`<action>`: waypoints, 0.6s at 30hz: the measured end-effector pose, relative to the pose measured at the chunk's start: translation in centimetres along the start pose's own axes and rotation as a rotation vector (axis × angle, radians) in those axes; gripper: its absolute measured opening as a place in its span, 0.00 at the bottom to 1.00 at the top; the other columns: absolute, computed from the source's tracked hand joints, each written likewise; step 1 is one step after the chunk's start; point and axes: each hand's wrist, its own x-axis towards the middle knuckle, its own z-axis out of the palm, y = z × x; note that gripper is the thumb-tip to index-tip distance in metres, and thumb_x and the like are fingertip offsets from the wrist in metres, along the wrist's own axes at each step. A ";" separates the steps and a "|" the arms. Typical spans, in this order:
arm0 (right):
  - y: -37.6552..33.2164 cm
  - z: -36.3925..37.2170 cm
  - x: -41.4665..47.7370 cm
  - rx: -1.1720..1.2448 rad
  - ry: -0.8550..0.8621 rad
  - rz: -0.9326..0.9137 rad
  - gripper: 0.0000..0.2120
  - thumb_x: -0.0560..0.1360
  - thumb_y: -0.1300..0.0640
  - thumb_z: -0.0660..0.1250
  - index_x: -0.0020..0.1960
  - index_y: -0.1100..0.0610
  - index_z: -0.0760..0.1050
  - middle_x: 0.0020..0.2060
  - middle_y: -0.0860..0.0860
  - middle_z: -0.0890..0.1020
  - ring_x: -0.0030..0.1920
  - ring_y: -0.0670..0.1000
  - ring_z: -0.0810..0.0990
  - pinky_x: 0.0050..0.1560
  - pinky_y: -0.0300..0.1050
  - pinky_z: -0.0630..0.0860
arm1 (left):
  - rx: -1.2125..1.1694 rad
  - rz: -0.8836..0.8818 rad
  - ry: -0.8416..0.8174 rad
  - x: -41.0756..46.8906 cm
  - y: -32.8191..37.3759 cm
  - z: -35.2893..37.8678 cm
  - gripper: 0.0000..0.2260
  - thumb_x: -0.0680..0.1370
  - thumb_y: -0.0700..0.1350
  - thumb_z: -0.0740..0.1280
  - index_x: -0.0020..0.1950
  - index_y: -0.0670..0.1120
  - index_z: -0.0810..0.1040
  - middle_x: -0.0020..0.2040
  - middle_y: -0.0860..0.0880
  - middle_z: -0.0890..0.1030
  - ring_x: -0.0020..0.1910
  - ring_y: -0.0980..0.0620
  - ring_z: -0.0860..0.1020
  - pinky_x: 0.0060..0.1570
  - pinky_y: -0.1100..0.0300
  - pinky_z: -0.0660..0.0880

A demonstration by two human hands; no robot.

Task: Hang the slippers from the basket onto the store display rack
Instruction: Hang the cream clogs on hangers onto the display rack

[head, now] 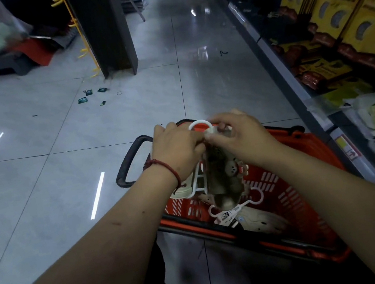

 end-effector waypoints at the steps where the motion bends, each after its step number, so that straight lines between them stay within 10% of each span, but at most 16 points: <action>1: 0.0 0.0 0.1 -0.007 -0.003 -0.001 0.11 0.77 0.47 0.69 0.58 0.46 0.81 0.46 0.49 0.75 0.45 0.43 0.75 0.43 0.38 0.71 | -0.011 0.012 0.009 0.0 0.2 0.1 0.13 0.81 0.55 0.59 0.56 0.56 0.81 0.51 0.52 0.79 0.49 0.48 0.70 0.48 0.52 0.57; 9: 0.8 -0.6 0.6 0.057 0.008 0.050 0.13 0.80 0.51 0.66 0.41 0.56 0.82 0.34 0.52 0.80 0.36 0.52 0.78 0.35 0.45 0.71 | -0.365 -0.013 0.118 0.6 0.1 -0.3 0.15 0.76 0.65 0.63 0.46 0.58 0.85 0.40 0.58 0.79 0.44 0.54 0.78 0.50 0.48 0.74; 14: 1.1 -1.7 -0.4 0.021 0.031 0.098 0.14 0.80 0.50 0.66 0.41 0.56 0.81 0.35 0.53 0.82 0.38 0.56 0.81 0.38 0.50 0.77 | -0.970 -0.211 0.213 -0.7 0.8 -0.8 0.09 0.76 0.48 0.74 0.54 0.50 0.79 0.43 0.55 0.86 0.44 0.62 0.83 0.46 0.66 0.80; 18: 0.4 -3.8 -1.7 -0.008 0.060 0.097 0.15 0.80 0.49 0.67 0.41 0.57 0.82 0.35 0.56 0.82 0.38 0.58 0.80 0.39 0.52 0.77 | -1.002 -0.245 0.046 -0.6 1.6 -1.8 0.05 0.76 0.46 0.74 0.51 0.49 0.83 0.42 0.52 0.87 0.45 0.55 0.85 0.52 0.53 0.82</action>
